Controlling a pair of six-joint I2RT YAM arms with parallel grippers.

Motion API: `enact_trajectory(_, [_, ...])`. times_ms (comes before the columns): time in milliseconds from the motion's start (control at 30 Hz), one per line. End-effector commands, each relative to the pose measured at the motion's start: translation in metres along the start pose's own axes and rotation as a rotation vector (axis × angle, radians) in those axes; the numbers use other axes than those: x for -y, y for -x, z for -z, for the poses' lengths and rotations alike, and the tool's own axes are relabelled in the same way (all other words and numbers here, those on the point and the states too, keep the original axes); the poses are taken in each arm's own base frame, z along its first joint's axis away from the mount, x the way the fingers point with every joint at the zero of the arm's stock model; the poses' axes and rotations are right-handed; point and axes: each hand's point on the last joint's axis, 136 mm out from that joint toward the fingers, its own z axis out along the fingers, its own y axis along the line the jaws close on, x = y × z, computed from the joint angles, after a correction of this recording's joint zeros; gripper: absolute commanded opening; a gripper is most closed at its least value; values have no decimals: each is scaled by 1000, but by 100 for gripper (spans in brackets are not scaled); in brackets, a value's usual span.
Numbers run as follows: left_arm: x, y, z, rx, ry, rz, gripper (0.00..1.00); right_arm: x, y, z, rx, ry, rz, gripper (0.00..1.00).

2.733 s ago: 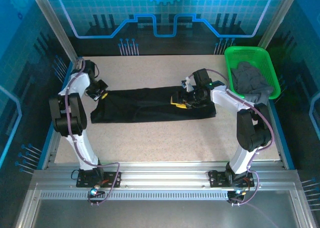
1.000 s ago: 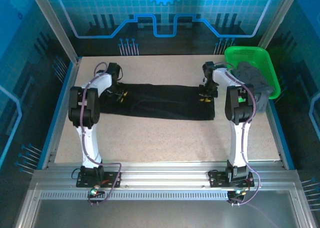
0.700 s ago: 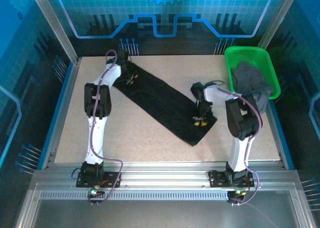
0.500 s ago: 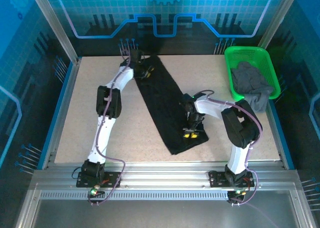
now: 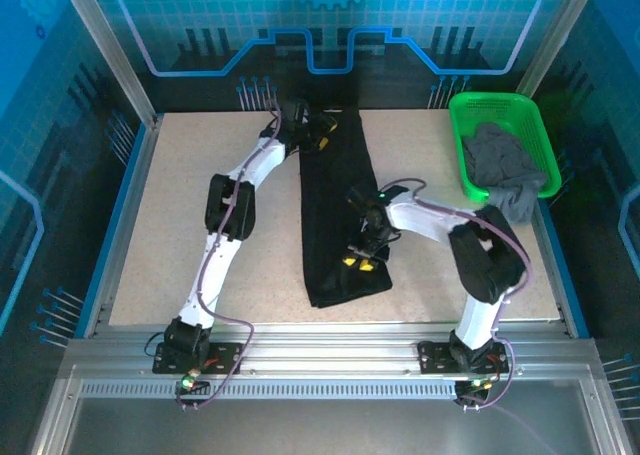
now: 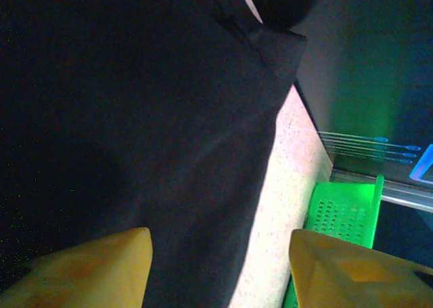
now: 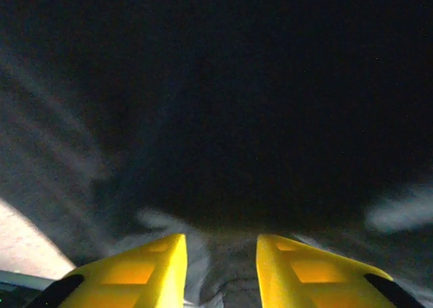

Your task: Fold and stack the t-shirts

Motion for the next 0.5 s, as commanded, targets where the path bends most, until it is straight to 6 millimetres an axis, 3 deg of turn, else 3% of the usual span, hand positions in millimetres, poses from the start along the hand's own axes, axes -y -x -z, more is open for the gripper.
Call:
enact_trajectory(0, [85,4,88,78,-74,-125,57,17,6,40,99,41,-55,39])
enact_trajectory(33, [85,-4,101,74,-63,-129,57,24,7,46,114,44,-53,41])
enact_trajectory(133, [48,-45,133,-7,34,-85,55,50,6,52,139,51,-29,44])
enact_trajectory(267, [-29,-117,177,-206,198,-33,53,75,-5,39,116,30,78,48])
enact_trajectory(400, [-101,-192,228,-400,343,-15,52,77,-13,14,50,59,159,49])
enact_trajectory(467, [-127,-225,249,-485,397,0,54,78,-11,7,44,55,179,49])
